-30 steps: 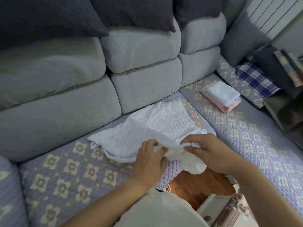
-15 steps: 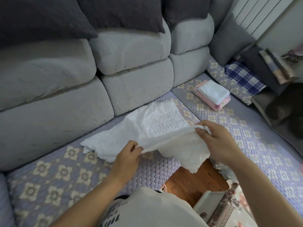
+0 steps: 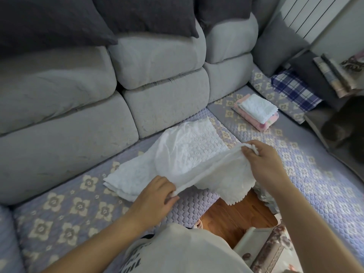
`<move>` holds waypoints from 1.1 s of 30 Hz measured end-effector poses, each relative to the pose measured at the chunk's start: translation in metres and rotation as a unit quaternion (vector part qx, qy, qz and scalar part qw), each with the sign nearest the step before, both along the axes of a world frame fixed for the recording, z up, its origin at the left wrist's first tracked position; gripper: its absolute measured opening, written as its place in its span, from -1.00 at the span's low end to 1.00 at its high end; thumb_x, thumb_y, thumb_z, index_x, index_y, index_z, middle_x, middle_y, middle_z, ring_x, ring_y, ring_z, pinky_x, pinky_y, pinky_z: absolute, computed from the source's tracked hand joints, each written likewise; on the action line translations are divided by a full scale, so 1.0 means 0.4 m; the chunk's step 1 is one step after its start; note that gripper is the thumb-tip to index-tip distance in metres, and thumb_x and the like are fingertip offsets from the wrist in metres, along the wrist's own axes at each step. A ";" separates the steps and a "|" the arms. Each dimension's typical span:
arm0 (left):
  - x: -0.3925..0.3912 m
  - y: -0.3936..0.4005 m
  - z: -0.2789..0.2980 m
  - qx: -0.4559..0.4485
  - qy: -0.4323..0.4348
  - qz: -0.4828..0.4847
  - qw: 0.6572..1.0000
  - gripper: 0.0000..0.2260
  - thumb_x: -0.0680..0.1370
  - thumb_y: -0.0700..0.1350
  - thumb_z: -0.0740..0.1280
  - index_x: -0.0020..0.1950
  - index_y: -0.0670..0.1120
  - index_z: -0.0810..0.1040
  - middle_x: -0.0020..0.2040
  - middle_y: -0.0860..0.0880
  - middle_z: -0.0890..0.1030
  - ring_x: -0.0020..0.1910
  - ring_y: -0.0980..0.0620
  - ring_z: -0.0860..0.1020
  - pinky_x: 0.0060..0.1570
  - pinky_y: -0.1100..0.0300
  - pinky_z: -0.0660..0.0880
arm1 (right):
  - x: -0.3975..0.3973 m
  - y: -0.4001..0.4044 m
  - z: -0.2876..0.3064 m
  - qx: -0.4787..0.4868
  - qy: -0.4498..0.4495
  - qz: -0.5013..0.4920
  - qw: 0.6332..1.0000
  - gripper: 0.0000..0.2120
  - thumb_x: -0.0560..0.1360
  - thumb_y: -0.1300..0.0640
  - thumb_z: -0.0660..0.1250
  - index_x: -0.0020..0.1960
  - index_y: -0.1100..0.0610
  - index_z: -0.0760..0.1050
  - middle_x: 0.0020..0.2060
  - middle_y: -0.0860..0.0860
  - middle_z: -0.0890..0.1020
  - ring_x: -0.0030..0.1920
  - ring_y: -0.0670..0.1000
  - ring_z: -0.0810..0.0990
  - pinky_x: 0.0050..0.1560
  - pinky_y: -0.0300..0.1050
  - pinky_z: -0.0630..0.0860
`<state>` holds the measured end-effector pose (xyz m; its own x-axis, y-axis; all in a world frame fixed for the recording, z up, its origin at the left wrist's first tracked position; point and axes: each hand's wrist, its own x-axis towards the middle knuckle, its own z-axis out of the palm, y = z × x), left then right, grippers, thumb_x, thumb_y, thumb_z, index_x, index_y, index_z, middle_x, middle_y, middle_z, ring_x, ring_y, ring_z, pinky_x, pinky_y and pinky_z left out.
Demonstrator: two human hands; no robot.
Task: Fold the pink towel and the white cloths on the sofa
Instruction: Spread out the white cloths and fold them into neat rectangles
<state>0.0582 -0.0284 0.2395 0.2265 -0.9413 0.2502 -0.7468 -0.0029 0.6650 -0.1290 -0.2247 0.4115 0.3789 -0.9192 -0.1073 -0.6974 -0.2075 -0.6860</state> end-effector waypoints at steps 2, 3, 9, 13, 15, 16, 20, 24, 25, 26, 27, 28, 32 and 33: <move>-0.013 0.006 0.011 0.006 0.168 0.086 0.982 -0.81 0.49 -0.16 0.50 -0.17 -0.05 0.49 -0.16 0.13 0.47 -0.15 0.13 0.48 -0.12 0.34 0.41 | 0.003 -0.002 -0.001 0.007 -0.027 -0.028 0.999 -0.79 0.67 0.11 0.24 -0.07 0.10 0.59 -0.17 0.22 0.65 -0.25 0.18 0.58 -0.23 0.00 0.48; -0.022 0.006 0.011 -0.003 0.233 0.117 0.965 -0.78 0.46 -0.23 0.52 -0.21 -0.09 0.49 -0.16 0.09 0.49 -0.16 0.12 0.50 -0.13 0.38 0.40 | 0.006 -0.003 -0.003 0.012 -0.039 -0.042 0.998 -0.79 0.67 0.11 0.24 -0.04 0.15 0.59 -0.14 0.26 0.65 -0.23 0.24 0.59 -0.21 0.04 0.50; -0.033 0.012 0.010 0.024 0.184 0.113 0.976 -0.58 0.38 -0.47 0.43 -0.29 0.04 0.39 -0.18 0.10 0.45 -0.15 0.09 0.46 -0.15 0.23 0.44 | 0.025 -0.005 -0.012 0.044 -0.080 -0.094 0.991 -0.73 0.67 0.11 0.25 0.08 0.33 0.55 -0.20 0.31 0.57 -0.24 0.09 0.51 -0.18 -0.05 0.40; -0.035 0.007 0.053 0.021 0.021 0.059 0.998 -0.91 0.56 -0.20 0.29 -0.08 -0.08 0.57 -0.07 0.05 0.52 -0.07 0.02 0.49 -0.08 0.08 0.52 | 0.037 -0.006 -0.012 0.052 -0.096 -0.106 0.988 -0.75 0.66 0.09 0.26 0.06 0.27 0.57 -0.10 0.33 0.64 -0.22 0.23 0.58 -0.12 0.09 0.53; -0.028 0.009 0.051 0.031 0.022 0.086 0.996 -0.82 0.62 -0.05 0.26 0.00 -0.11 0.61 -0.01 -0.01 0.57 -0.01 0.01 0.51 0.02 0.06 0.51 | 0.041 -0.004 -0.008 0.050 -0.093 -0.104 0.989 -0.76 0.66 0.07 0.26 0.03 0.23 0.58 -0.07 0.31 0.65 -0.16 0.32 0.62 -0.06 0.19 0.58; -0.021 0.009 0.056 0.038 0.036 0.080 0.995 -0.85 0.62 -0.08 0.28 0.02 -0.11 0.61 -0.03 -0.02 0.58 -0.04 0.01 0.51 -0.01 0.07 0.51 | 0.041 -0.005 -0.006 0.048 -0.092 -0.100 0.990 -0.76 0.66 0.07 0.26 0.04 0.24 0.58 -0.06 0.32 0.65 -0.17 0.30 0.62 -0.07 0.17 0.57; 0.004 0.026 0.031 0.030 -0.038 -0.023 0.999 -0.69 0.36 -0.40 0.37 0.01 -0.09 0.54 -0.23 0.04 0.48 -0.30 0.12 0.36 -0.39 0.28 0.34 | 0.035 -0.003 -0.005 0.046 -0.086 -0.088 0.991 -0.77 0.67 0.11 0.26 0.02 0.26 0.58 -0.08 0.31 0.65 -0.23 0.13 0.59 -0.16 -0.01 0.49; 0.016 0.014 0.022 0.035 -0.041 -0.047 0.997 -0.56 0.44 -0.38 0.33 0.23 0.01 0.52 -0.01 0.03 0.56 -0.27 0.12 0.43 -0.32 0.34 0.37 | 0.029 -0.001 -0.014 0.048 -0.072 -0.068 0.994 -0.79 0.66 0.11 0.26 -0.01 0.21 0.59 -0.09 0.29 0.65 -0.17 0.31 0.62 -0.15 0.04 0.50; 0.017 0.010 0.018 0.036 -0.036 -0.030 0.998 -0.55 0.48 -0.36 0.34 0.28 0.05 0.50 0.09 0.03 0.55 -0.24 0.08 0.51 -0.30 0.30 0.46 | 0.030 -0.001 -0.016 0.047 -0.067 -0.065 0.995 -0.79 0.66 0.11 0.26 0.00 0.20 0.60 -0.09 0.28 0.66 -0.11 0.34 0.63 -0.15 0.05 0.52; 0.017 0.007 0.017 0.037 -0.021 -0.006 0.999 -0.54 0.50 -0.35 0.34 0.31 0.07 0.48 0.18 0.04 0.53 -0.21 0.04 0.57 -0.28 0.22 0.54 | 0.031 -0.001 -0.017 0.045 -0.063 -0.062 0.995 -0.80 0.66 0.11 0.26 0.01 0.20 0.60 -0.09 0.27 0.66 -0.08 0.34 0.63 -0.14 0.08 0.55; 0.015 0.004 0.014 0.037 0.006 0.022 0.999 -0.55 0.53 -0.33 0.32 0.32 0.08 0.48 0.22 0.06 0.50 -0.20 0.02 0.59 -0.25 0.15 0.57 | 0.033 0.000 -0.017 0.042 -0.059 -0.062 0.995 -0.80 0.66 0.11 0.26 0.01 0.20 0.60 -0.10 0.26 0.67 -0.07 0.32 0.64 -0.12 0.11 0.57; 0.013 0.002 0.020 0.037 0.037 0.053 0.997 -0.59 0.55 -0.32 0.30 0.32 0.06 0.49 0.21 0.09 0.49 -0.19 0.02 0.59 -0.21 0.12 0.58 | 0.035 0.001 -0.016 0.037 -0.056 -0.060 0.996 -0.81 0.66 0.11 0.26 0.00 0.18 0.61 -0.11 0.23 0.67 -0.08 0.30 0.64 -0.11 0.10 0.58; 0.013 -0.003 0.021 0.018 0.038 0.087 0.995 -0.80 0.55 -0.31 0.36 0.11 -0.07 0.59 0.01 0.09 0.54 -0.17 0.12 0.53 -0.18 0.25 0.51 | 0.032 -0.006 -0.015 0.026 -0.050 -0.053 0.997 -0.80 0.66 0.11 0.25 -0.02 0.16 0.61 -0.12 0.24 0.67 -0.14 0.28 0.64 -0.18 0.00 0.50; 0.017 -0.002 0.019 0.008 0.020 0.074 0.997 -0.84 0.52 -0.32 0.41 0.03 -0.09 0.60 -0.04 0.08 0.52 -0.18 0.13 0.51 -0.20 0.24 0.51 | 0.030 -0.008 -0.016 0.023 -0.051 -0.054 0.997 -0.79 0.66 0.11 0.25 -0.02 0.18 0.60 -0.11 0.27 0.65 -0.18 0.28 0.61 -0.20 -0.02 0.47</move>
